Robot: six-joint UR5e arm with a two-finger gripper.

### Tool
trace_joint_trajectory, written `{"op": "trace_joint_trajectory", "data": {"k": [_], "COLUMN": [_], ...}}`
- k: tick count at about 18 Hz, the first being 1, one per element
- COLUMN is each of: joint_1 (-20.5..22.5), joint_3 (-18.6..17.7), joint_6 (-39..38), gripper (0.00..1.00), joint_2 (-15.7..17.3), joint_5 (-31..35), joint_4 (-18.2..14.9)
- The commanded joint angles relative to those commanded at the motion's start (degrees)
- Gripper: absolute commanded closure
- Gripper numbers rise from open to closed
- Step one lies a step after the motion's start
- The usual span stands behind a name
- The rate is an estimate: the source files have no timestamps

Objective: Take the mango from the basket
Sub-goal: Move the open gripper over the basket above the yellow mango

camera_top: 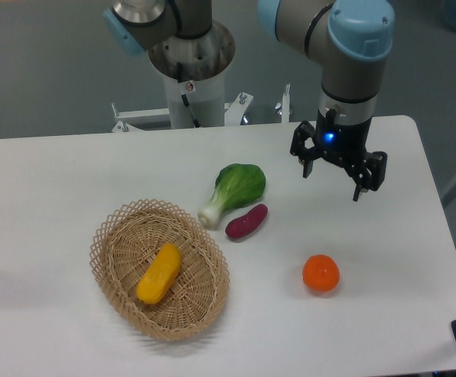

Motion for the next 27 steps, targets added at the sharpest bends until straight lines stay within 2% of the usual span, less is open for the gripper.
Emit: {"op": "trace_joint_trajectory", "data": {"k": [9,12,16,19,23,25,27], "joint_1": [-0.70,-1.32,-4.65,-9.74,-14.23,-16.86,-19.59], "joint_3": [-2.46,-2.90,-3.77,-4.48,-7.99,-8.00,-8.08], "joint_6": [-0.87,-5.08,-13.77,-20.81,-28.63,-33.90,-39.44], "gripper": [0.00,0.00,0.00,0.00,0.00,0.00,0.00], "joint_2": [0.88,0.88,0.36,-1.14,-2.54,-4.38,-6.67], "joint_5": [-0.53,-1.23,-2.20,-2.20,-2.29,-2.29,-2.11], "joint_4": [0.70,0.79,1.05,4.99,9.39,12.99,18.17]}}
